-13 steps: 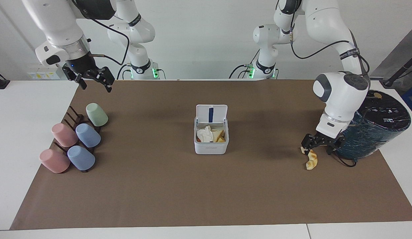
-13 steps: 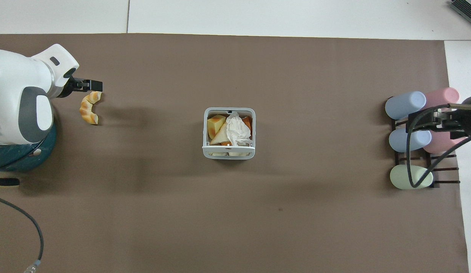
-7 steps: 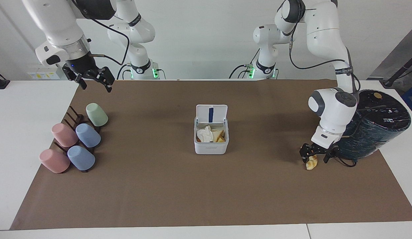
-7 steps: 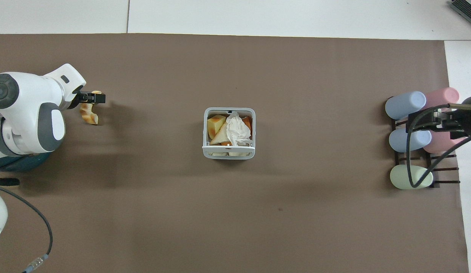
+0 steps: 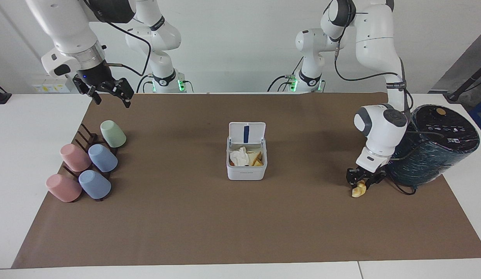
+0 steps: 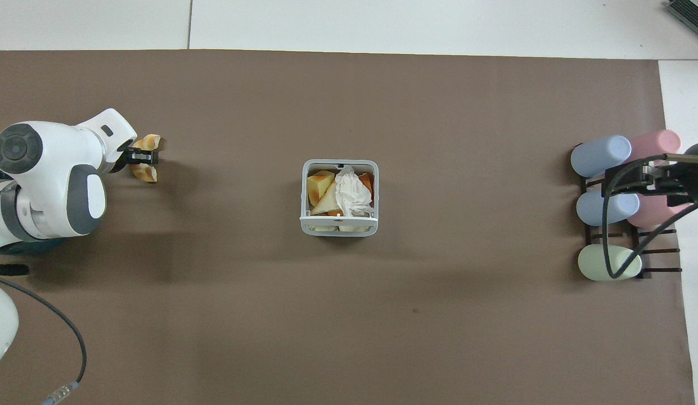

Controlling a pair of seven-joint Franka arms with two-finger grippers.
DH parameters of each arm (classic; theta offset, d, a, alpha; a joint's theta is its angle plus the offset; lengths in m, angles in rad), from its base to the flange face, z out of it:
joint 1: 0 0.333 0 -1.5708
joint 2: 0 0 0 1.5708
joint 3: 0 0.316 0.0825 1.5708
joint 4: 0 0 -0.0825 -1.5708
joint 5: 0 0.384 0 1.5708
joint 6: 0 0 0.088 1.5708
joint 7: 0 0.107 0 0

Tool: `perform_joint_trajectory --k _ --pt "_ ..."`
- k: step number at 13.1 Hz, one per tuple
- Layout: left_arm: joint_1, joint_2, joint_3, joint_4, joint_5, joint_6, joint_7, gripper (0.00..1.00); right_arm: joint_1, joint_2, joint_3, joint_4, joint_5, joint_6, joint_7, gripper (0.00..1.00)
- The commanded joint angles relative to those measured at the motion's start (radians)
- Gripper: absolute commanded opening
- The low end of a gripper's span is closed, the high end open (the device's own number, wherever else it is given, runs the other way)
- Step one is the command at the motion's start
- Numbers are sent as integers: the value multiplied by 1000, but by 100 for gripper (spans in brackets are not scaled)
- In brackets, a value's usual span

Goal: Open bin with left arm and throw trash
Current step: 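Reach the left gripper to the croissant and grasp it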

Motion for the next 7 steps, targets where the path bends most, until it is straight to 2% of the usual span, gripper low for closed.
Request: perform_joint_trajectory --k 1,4,7 --pt "-4 -4 1 46 10 -46 -15 0 -10 -15 4 -16 15 1 -28 100" --pt "-48 16 0 193 7 -201 -123 0 -10 -15 4 -16 15 1 -28 100" --pt "-133 4 -3 283 0 -341 -310 0 -10 -15 4 -16 15 1 -28 100"
